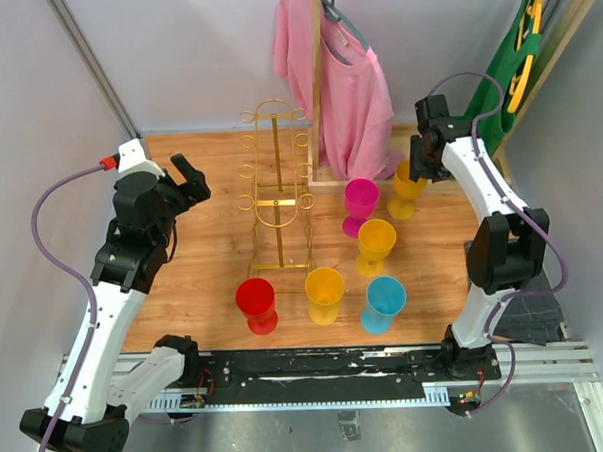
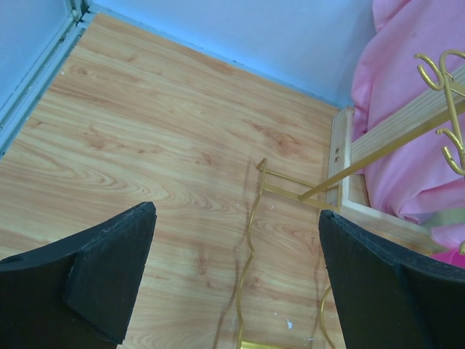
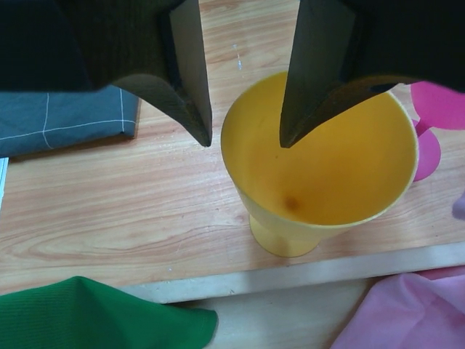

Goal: Place the wine glass upside down on the wine glass rack

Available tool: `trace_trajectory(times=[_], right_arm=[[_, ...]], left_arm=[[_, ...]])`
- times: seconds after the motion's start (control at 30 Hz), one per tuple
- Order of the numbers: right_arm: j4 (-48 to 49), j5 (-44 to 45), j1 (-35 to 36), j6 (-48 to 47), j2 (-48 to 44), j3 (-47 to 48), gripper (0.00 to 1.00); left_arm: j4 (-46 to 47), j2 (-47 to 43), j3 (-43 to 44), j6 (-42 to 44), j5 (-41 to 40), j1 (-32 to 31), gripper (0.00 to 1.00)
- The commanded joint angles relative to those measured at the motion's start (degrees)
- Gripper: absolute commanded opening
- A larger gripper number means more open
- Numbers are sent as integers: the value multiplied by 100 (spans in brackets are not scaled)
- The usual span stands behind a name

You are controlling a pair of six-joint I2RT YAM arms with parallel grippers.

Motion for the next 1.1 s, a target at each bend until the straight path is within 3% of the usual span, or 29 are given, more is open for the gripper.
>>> trace_trajectory(times=[0.0,0.1,0.3,0.57,0.73,0.87,1.07], right_arm=[[-36,112,-189,67,150,162,43],[-29,46,-233,123,217,129,41],[-3,-16,-247,151,219,87,28],[-7,-46,-254,167,241,133,1],[-12,-14,-247,218,27,93,1],[-42,86,-232,268,-415,-51,1],[-106,252,-40,336,-1235,-375,1]], left_arm=[[53,-93,4,64,-59,37,99],[47,-102,-16,58,-104,37,99],[53,-115,-30,48,-110,42,99],[49,-126,-43,-1,-59,37,99],[26,-163,-44,46,-151,42,99],[117,-260,-129,145,-397,37,96],[4,-284,-21,108,-371,37,98]])
